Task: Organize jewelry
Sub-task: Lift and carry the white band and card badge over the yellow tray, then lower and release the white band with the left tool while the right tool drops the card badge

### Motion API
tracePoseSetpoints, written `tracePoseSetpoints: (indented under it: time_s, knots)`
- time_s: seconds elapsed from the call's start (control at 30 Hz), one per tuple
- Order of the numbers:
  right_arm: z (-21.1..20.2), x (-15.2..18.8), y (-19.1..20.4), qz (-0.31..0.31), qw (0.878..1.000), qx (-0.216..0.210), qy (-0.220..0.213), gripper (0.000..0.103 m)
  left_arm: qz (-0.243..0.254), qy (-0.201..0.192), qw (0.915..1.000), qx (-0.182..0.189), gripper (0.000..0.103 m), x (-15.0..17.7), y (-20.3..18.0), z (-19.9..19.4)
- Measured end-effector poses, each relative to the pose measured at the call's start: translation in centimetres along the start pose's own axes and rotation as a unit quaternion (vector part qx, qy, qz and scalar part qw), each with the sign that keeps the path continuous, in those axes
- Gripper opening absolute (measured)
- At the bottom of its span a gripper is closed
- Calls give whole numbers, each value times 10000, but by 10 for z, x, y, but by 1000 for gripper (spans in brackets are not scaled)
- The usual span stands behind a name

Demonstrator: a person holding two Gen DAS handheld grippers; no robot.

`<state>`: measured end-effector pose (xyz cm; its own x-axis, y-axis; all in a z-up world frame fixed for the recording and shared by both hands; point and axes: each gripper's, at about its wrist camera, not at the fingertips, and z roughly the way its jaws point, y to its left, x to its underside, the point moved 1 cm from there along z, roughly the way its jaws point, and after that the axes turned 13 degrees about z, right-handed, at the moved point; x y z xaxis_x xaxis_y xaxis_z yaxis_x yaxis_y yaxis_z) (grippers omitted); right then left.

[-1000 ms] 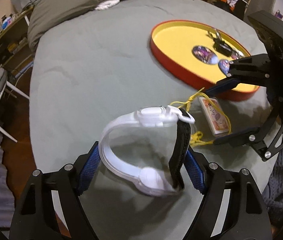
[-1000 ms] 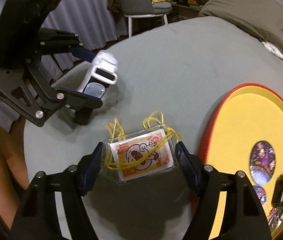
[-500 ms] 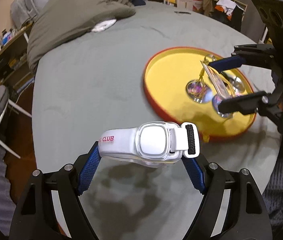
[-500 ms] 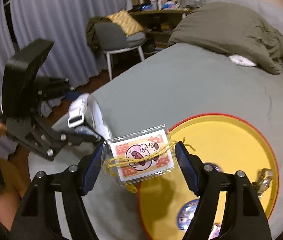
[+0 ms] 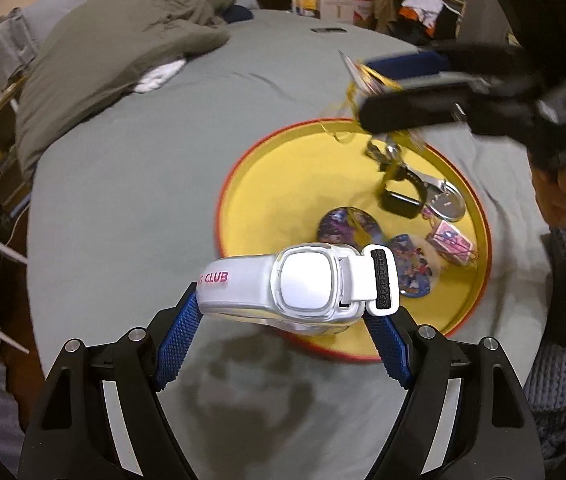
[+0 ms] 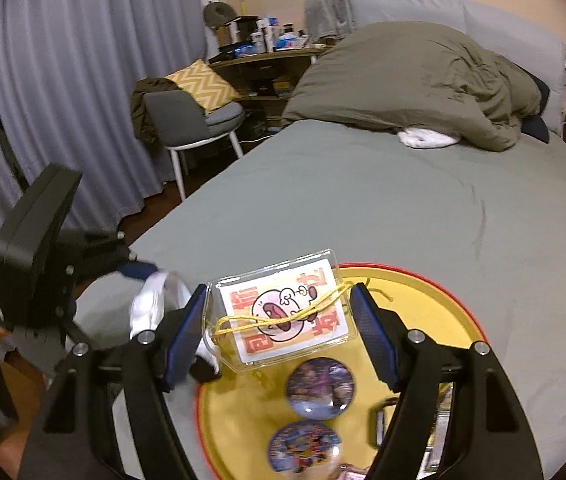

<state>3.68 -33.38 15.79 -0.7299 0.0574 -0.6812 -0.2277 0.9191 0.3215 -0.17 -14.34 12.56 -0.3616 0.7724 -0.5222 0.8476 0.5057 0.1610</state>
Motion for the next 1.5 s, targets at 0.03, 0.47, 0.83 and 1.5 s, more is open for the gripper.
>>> tracePoseSetpoints:
  time_s: [0.03,0.47,0.83,1.5]
  knots:
    - [0,-2,-5,43,10000,32,-8,67,60,39,10000,45,76,-3,-4,5]
    - [20,-8,-70,443,9977,501,142,67,475,638,9960,402,76,-11,-35,55]
    - [54,1,-106,718,9926,820,530,67,397,897,9941,470,77,-11,-31,81]
    - [93,18,-133,1058,9830,1162,954,67,190,1107,9936,83,84,-20,2,121]
